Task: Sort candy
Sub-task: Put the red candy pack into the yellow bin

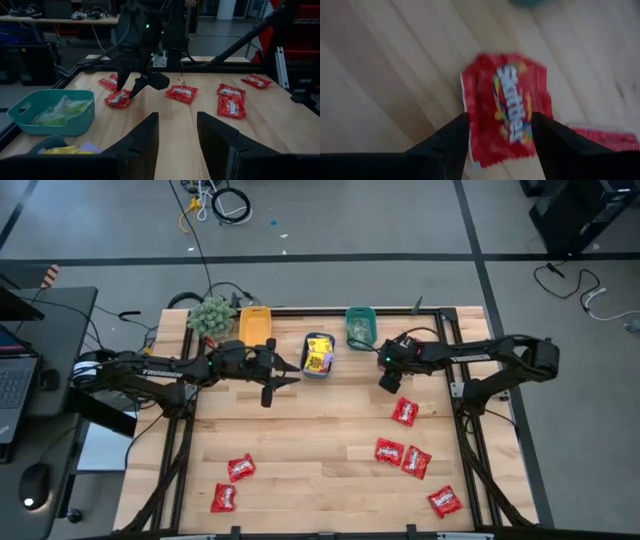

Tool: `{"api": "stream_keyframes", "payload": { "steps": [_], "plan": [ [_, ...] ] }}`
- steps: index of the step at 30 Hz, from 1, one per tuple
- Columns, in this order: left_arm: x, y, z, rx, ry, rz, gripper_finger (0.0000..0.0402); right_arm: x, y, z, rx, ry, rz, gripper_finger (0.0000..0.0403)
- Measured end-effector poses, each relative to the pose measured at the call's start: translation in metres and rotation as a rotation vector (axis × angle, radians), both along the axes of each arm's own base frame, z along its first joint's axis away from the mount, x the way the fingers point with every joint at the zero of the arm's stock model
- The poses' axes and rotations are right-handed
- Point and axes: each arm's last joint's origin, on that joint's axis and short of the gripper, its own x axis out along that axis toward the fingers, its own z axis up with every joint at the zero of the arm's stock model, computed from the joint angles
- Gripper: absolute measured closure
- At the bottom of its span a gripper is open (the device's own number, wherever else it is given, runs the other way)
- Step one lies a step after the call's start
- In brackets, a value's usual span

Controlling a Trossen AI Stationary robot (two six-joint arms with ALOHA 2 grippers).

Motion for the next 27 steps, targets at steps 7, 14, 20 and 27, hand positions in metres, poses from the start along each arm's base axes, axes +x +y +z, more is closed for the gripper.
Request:
{"api": "stream_keyframes", "payload": {
  "steps": [7, 14, 20, 27],
  "plan": [
    [0.000, 0.000, -0.001, -0.003, 0.013, 0.000, 0.0265, -0.003, -0.009, -0.012, 0.038, 0.072, -0.030, 0.0219],
    [0.000, 0.000, -0.001, -0.040, 0.014, 0.009, 0.0266, 0.000, -0.002, -0.007, 0.037, 0.031, 0.034, 0.0373],
    [0.000, -0.001, 0.001, 0.027, -0.012, -0.004, 0.0266, 0.012, 0.011, 0.018, 0.079, -0.145, 0.111, 0.0392],
    [0.008, -0.024, 0.007, 0.306, 0.001, -0.047, 0.0265, 0.048, 0.037, 0.062, 0.104, -0.461, 0.248, 0.0401]
  ]
}}
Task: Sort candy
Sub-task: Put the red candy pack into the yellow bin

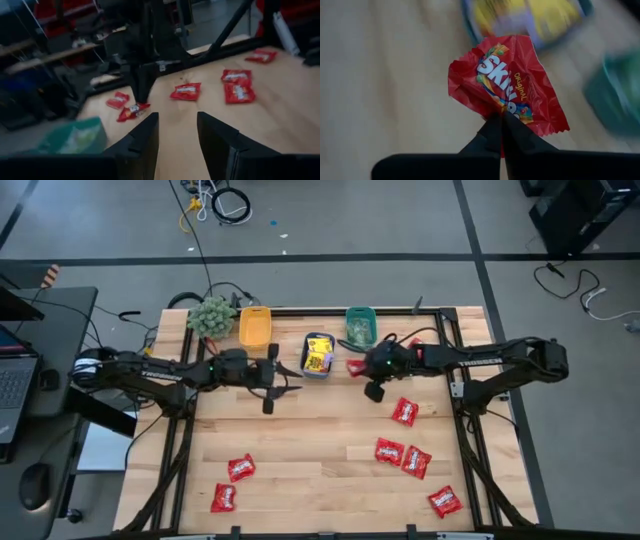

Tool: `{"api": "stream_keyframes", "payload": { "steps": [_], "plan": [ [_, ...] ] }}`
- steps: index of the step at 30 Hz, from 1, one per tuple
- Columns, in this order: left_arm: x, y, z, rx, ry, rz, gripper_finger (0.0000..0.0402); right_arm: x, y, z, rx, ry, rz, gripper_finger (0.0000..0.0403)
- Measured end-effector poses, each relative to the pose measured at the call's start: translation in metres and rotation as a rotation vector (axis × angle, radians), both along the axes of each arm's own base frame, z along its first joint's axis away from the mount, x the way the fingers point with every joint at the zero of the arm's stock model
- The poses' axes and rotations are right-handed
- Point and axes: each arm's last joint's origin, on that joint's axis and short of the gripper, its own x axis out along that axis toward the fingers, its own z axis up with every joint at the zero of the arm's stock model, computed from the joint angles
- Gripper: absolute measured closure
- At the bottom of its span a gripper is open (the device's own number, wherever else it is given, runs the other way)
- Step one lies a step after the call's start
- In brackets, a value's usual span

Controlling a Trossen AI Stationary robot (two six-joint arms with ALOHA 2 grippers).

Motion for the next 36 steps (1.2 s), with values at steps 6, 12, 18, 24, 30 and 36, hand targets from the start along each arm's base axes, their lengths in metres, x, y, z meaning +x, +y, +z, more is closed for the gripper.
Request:
{"api": "stream_keyframes", "payload": {
  "steps": [6, 12, 18, 24, 30, 36],
  "plan": [
    [0.020, -0.024, 0.011, 0.218, 0.052, 0.004, 0.0263, 0.025, 0.025, 0.030, -0.010, -0.129, 0.112, 0.0402],
    [0.042, -0.042, 0.016, 0.452, 0.102, 0.084, 0.0263, 0.036, 0.036, 0.038, -0.014, -0.163, 0.150, 0.0402],
    [0.066, -0.050, 0.017, 0.534, 0.170, 0.084, 0.0263, 0.041, 0.039, 0.033, -0.008, -0.158, 0.167, 0.0402],
    [0.087, -0.050, 0.008, 0.581, 0.285, 0.107, 0.0263, 0.044, 0.042, 0.032, 0.016, -0.182, 0.204, 0.0403],
    [0.097, -0.050, 0.005, 0.597, 0.316, 0.136, 0.0271, 0.044, 0.046, 0.033, 0.009, -0.186, 0.223, 0.0403],
    [0.097, -0.049, 0.005, 0.605, 0.327, 0.168, 0.0361, 0.045, 0.046, 0.033, 0.005, -0.195, 0.228, 0.0403]
  ]
}}
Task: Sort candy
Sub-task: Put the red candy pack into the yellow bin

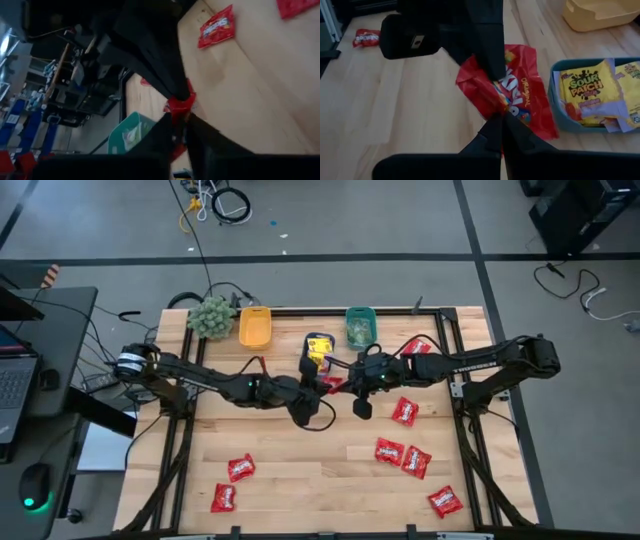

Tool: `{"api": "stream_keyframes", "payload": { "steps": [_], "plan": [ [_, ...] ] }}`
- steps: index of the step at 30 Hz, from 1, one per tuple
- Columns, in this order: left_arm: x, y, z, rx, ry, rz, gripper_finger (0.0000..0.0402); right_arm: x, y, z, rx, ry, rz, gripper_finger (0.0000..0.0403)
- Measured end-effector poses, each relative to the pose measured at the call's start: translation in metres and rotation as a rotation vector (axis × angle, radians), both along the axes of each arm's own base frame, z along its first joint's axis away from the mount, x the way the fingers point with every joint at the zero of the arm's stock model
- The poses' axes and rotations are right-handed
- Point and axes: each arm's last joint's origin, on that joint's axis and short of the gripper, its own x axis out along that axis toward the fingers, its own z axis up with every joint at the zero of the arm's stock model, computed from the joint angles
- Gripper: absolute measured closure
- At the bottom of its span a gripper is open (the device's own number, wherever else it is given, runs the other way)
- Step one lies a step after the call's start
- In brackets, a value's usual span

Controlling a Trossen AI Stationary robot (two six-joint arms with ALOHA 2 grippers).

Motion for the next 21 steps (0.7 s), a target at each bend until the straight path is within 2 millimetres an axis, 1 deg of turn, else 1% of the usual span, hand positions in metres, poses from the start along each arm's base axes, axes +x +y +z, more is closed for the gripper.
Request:
{"api": "stream_keyframes", "payload": {
  "steps": [1, 2, 7, 10, 12, 15, 17, 19, 21],
  "plan": [
    [0.000, 0.000, 0.000, 0.000, -0.002, 0.006, 0.0379, 0.000, 0.000, 0.000, 0.000, -0.003, 0.000, 0.0402],
    [0.000, 0.002, 0.000, 0.000, -0.003, 0.015, 0.0388, 0.000, 0.000, 0.000, 0.000, -0.004, -0.001, 0.0401],
    [-0.003, 0.005, 0.001, 0.038, 0.013, 0.097, 0.0392, 0.000, -0.001, 0.001, -0.030, -0.010, -0.038, 0.0385],
    [-0.010, 0.009, 0.005, 0.067, 0.027, 0.204, 0.0397, -0.005, -0.003, 0.004, -0.074, 0.007, -0.088, 0.0363],
    [-0.016, 0.014, 0.009, 0.051, 0.030, 0.272, 0.0399, -0.011, -0.005, 0.008, -0.122, 0.025, -0.131, 0.0344],
    [-0.029, 0.026, 0.012, -0.016, 0.061, 0.377, 0.0400, -0.019, -0.009, 0.014, -0.190, 0.036, -0.211, 0.0316],
    [-0.040, 0.040, 0.012, -0.059, 0.077, 0.479, 0.0400, -0.023, -0.012, 0.018, -0.209, 0.040, -0.243, 0.0300],
    [-0.054, 0.057, 0.008, -0.081, 0.077, 0.609, 0.0400, -0.026, -0.014, 0.020, -0.211, 0.036, -0.254, 0.0288],
    [-0.068, 0.076, -0.001, -0.111, 0.070, 0.741, 0.0401, -0.026, -0.014, 0.021, -0.212, 0.033, -0.258, 0.0281]
  ]
}}
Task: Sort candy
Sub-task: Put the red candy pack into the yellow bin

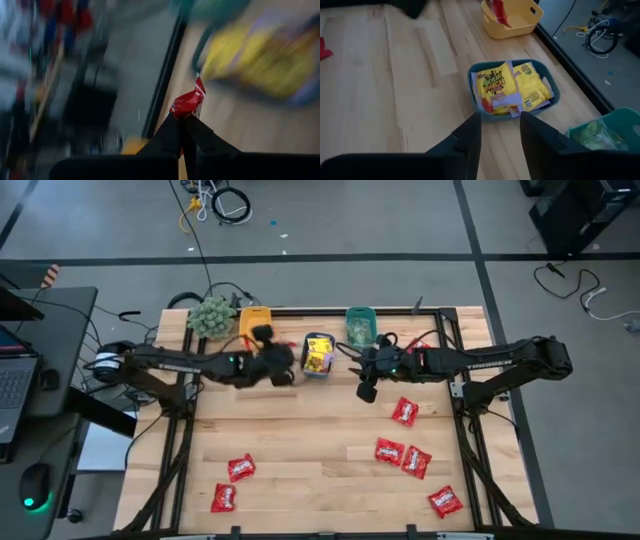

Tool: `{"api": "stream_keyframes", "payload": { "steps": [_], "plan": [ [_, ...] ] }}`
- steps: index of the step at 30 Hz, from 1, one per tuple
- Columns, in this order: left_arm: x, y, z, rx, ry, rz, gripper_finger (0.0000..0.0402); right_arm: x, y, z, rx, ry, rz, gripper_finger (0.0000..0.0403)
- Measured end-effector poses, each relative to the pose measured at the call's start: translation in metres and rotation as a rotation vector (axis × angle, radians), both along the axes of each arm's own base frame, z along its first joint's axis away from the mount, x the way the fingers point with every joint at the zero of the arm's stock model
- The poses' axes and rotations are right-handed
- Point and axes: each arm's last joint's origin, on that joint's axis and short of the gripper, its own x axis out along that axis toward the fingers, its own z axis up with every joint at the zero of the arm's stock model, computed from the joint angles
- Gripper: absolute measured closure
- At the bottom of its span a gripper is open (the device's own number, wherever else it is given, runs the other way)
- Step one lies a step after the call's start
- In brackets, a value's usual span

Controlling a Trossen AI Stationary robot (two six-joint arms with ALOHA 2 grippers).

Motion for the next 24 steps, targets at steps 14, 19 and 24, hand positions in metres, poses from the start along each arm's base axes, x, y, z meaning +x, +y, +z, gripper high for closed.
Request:
{"api": "stream_keyframes", "payload": {
  "steps": [14, 19, 24],
  "plan": [
    [-0.073, 0.103, -0.058, -0.307, -0.032, 0.294, 0.0401, 0.001, -0.002, 0.001, -0.021, -0.005, 0.005, 0.0279],
    [-0.062, 0.083, -0.062, -0.433, -0.016, 0.145, 0.0401, 0.000, -0.005, 0.001, -0.026, 0.000, 0.000, 0.0279],
    [-0.046, 0.057, -0.062, -0.509, -0.058, 0.015, 0.0401, 0.000, -0.005, 0.000, -0.026, 0.006, 0.000, 0.0280]
  ]
}}
